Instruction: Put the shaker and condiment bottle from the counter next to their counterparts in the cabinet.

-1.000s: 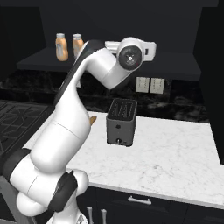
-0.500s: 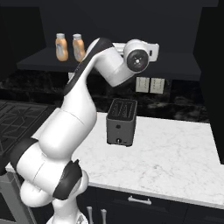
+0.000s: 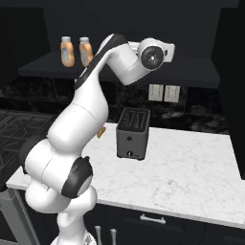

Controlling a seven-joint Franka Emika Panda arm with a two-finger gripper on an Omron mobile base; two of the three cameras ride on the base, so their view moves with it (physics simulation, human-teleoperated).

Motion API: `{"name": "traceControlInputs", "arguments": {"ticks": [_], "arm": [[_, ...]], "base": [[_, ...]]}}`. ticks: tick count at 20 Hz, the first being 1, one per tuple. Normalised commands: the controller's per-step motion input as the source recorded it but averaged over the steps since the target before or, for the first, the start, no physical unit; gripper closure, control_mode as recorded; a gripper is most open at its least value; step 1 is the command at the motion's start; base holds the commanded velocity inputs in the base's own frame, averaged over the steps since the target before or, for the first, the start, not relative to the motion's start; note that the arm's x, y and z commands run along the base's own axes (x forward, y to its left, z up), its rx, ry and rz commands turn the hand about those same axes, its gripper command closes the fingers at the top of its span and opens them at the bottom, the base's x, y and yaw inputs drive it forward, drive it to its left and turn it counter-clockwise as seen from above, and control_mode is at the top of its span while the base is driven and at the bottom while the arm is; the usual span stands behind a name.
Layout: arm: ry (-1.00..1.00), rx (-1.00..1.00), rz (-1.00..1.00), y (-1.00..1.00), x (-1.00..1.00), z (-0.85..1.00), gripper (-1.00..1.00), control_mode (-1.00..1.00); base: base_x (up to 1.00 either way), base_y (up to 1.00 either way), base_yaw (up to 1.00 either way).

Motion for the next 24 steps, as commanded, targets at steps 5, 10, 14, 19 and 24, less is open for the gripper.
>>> {"name": "traceControlInputs", "arguments": {"ticks": [5, 10, 14, 19, 24], "arm": [[0.05, 0.11, 0.0, -0.25, 0.03, 0.0, 1.0, -1.0], [0.04, 0.05, 0.0, -0.09, 0.15, 0.0, 1.0, -1.0], [0.0, 0.0, 0.0, 0.0, 0.18, 0.0, 1.0, -1.0], [-0.01, -0.01, 0.0, 0.0, 0.13, -0.04, 1.0, -1.0], [-0.09, -0.07, 0.0, 0.0, 0.04, -0.08, 1.0, -1.0]], "base": [[0.0, 0.0, 0.0], [0.0, 0.0, 0.0], [0.0, 0.0, 0.0], [0.0, 0.0, 0.0], [0.0, 0.0, 0.0]]}}
